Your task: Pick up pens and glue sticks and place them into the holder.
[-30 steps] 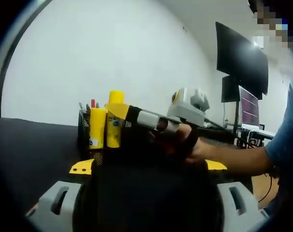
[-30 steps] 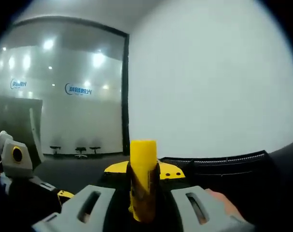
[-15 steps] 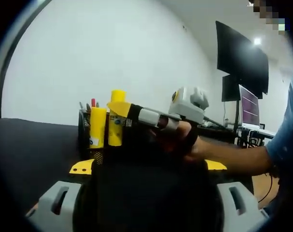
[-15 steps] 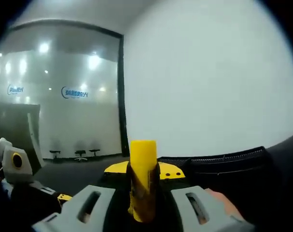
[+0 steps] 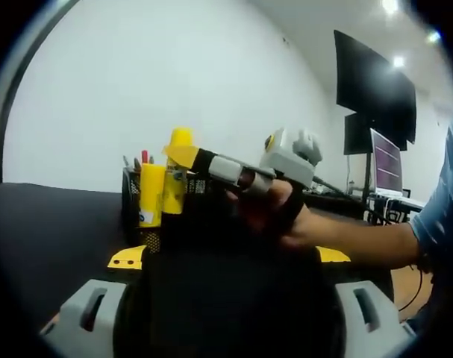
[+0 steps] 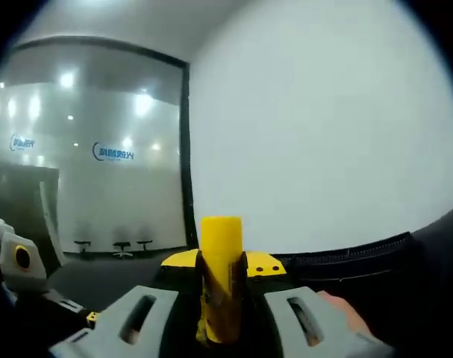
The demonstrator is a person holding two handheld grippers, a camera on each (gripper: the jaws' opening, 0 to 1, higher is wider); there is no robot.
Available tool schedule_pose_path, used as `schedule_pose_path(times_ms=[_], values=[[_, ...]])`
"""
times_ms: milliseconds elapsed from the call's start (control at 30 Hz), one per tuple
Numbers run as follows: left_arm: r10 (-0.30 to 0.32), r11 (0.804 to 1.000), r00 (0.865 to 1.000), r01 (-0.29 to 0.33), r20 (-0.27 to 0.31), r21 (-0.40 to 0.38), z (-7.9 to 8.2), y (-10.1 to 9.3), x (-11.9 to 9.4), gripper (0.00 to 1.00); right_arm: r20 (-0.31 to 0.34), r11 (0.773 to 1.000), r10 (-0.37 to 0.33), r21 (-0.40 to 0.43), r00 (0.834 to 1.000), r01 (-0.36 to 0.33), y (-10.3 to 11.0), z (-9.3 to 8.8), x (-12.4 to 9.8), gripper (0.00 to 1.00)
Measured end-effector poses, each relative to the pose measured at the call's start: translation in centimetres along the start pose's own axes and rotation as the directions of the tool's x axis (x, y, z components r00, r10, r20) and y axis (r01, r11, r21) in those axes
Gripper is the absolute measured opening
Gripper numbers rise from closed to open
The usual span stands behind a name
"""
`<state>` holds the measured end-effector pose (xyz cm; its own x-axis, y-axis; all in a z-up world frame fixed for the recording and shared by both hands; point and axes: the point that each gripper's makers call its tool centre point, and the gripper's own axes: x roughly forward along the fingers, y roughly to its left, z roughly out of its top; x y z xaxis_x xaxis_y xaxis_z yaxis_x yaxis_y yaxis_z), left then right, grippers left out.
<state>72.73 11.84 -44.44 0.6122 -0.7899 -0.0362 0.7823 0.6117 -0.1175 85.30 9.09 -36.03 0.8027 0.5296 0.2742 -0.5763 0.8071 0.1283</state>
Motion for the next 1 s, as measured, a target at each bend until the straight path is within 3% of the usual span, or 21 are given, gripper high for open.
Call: schedule_pose_path(times_ms=[433,833,1000], values=[[0.006,1.0,1.0,-0.006,-0.005,-0.001,-0.1,0.0,-0.1,0.84,-0.029,0.999,-0.024,0.024,0.999,0.025,0.0,-1.2,-0.3,0.18],[0.006,1.0,1.0,-0.006,-0.01,0.002,-0.2,0.1,0.0,0.84,-0.025,0.999,0.017,0.031,1.0,-0.016,1.2,-1.1,-0.5,0.18],[0.006,1.0,1.0,-0.006,-0.007,-0.002,-0.1,0.2,0.0,0.83,-0.044,0.997,0.061,-0.039,0.997,-0.062,2.8,-0.7,-1.5,0.18]])
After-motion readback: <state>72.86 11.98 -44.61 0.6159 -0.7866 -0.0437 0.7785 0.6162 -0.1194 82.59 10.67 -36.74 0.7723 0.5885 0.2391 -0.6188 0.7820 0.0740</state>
